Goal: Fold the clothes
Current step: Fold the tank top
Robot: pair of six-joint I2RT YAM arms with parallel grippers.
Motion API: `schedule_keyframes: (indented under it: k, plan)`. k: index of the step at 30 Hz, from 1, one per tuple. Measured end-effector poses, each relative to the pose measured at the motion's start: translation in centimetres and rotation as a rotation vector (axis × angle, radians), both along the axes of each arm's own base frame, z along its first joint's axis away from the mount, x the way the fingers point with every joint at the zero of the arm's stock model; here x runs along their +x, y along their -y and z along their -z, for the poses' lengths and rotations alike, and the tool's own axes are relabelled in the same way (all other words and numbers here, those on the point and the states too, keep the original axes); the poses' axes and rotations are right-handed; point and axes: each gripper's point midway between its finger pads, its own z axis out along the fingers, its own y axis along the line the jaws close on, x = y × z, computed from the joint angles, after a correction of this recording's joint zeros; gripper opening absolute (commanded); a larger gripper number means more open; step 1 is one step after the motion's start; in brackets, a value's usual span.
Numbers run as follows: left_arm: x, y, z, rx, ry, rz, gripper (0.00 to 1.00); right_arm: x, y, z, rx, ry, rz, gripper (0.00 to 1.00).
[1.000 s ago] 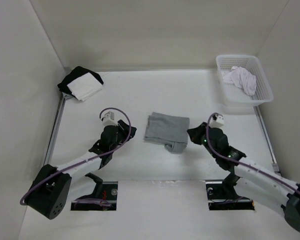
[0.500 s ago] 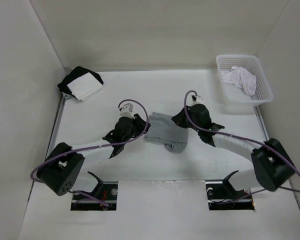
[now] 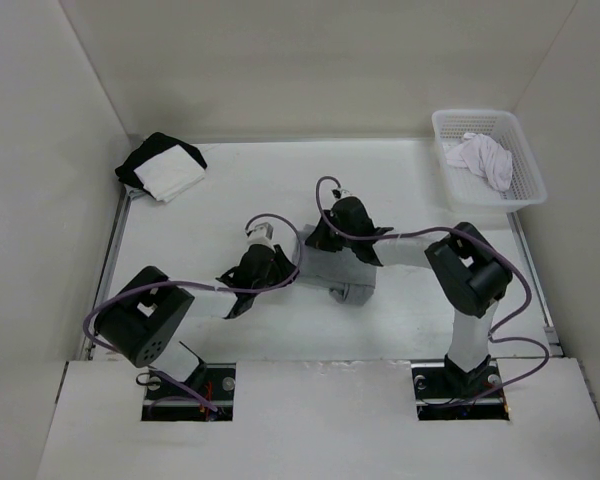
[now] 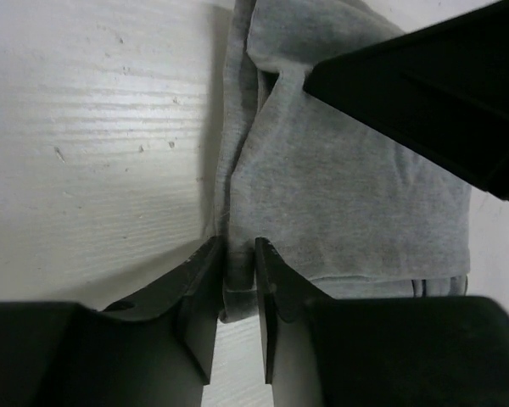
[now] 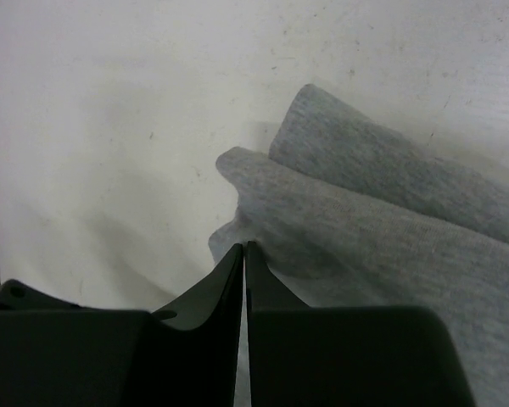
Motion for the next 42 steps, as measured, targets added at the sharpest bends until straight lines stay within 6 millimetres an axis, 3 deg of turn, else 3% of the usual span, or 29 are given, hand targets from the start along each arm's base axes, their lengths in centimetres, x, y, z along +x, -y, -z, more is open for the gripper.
schedule_keyframes:
  k: [6,11,19,30,33,36,38,42]
  plan:
    - [-1.0,0.6,0.8,-0.012,-0.020,0.021,0.09,1.0,-0.9,0.8,0.006,-0.018,0.009,0.07]
    - [-1.7,0.8,0.9,-0.041,-0.022,0.023,0.09,2.3,-1.6,0.5,0.020,-0.012,0.026,0.07]
    - [-2.8,0.6,0.9,-0.077,-0.034,0.020,0.09,2.6,-1.9,1.9,-0.006,-0.065,0.041,0.07]
    - [-4.7,0.0,0.9,-0.103,-0.058,0.017,0.15,3.9,-2.6,1.0,-0.001,-0.085,0.073,0.07]
    - [-4.8,-0.2,0.8,-0.111,-0.060,0.009,0.16,3.6,-2.3,1.0,0.003,-0.077,0.075,0.16]
    - [-4.8,-0.5,0.7,-0.112,-0.059,0.002,0.16,1.8,-1.0,0.9,-0.029,-0.063,0.064,0.37]
    - [-4.8,-0.5,0.7,-0.111,-0.059,0.002,0.16,0.8,-0.7,-0.2,-0.046,-0.041,0.042,0.47]
    - [-4.8,-0.5,0.7,-0.111,-0.060,0.002,0.16,0.9,-1.3,-3.1,-0.073,0.034,-0.014,0.53]
